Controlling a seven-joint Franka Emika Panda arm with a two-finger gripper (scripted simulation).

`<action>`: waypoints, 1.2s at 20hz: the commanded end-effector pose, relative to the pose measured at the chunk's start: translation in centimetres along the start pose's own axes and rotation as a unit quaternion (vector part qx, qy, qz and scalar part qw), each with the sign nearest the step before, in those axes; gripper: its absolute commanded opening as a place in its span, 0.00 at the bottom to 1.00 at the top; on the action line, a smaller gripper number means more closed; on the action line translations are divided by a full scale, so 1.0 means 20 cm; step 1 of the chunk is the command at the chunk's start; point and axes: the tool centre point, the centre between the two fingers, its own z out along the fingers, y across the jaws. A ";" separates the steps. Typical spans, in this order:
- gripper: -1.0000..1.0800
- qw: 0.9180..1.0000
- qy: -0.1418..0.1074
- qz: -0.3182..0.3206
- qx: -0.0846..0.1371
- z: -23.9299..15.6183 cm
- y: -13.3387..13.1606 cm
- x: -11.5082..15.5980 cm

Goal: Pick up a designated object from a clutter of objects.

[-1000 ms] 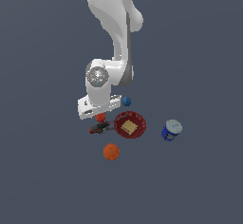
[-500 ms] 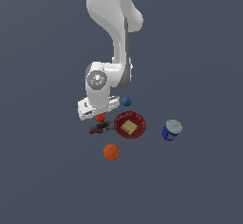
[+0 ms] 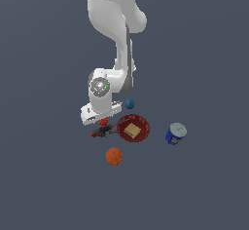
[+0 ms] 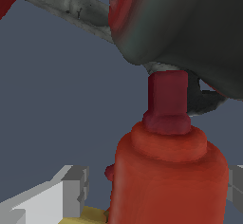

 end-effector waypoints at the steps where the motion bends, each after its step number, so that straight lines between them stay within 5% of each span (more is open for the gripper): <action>1: 1.00 1.000 0.000 0.000 0.000 0.01 0.00 0.00; 2: 0.00 1.000 0.000 0.000 0.000 0.01 0.00 0.00; 24: 0.00 1.000 0.001 0.000 -0.001 -0.15 -0.09 -0.01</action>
